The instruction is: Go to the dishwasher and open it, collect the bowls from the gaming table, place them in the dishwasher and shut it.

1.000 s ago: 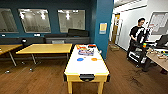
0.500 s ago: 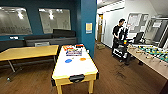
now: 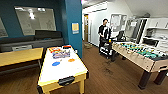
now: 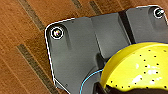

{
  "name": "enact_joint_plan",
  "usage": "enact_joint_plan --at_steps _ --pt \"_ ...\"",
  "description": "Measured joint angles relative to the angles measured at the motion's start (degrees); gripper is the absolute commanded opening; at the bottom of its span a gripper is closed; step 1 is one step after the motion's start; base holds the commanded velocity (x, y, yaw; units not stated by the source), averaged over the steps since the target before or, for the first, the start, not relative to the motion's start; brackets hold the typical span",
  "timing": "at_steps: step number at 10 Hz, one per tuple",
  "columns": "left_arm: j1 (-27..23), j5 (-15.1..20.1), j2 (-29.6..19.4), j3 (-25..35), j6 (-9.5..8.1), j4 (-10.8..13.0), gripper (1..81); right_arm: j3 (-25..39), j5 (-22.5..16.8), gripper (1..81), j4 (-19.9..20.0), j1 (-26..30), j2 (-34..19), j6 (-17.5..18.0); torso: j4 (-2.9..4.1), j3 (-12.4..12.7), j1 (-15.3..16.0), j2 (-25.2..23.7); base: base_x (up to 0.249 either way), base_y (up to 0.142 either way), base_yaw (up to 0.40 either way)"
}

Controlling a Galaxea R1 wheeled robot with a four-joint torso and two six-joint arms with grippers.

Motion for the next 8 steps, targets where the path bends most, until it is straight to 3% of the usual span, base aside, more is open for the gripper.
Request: enact_joint_plan --at_steps 2,8 --pt "0.1 -0.1 0.0 0.0 0.0 0.0 1.0 0.0 0.0 1.0 0.0 -0.3 0.2 0.0 0.0 0.0 0.0 0.0 0.0 0.0 -0.396" --pt "1.1 -0.5 0.0 0.0 0.0 0.1 1.0 -0.4 0.1 1.0 -0.1 -0.6 1.2 0.0 -0.02 0.0 0.0 0.0 0.0 -0.3 0.0"
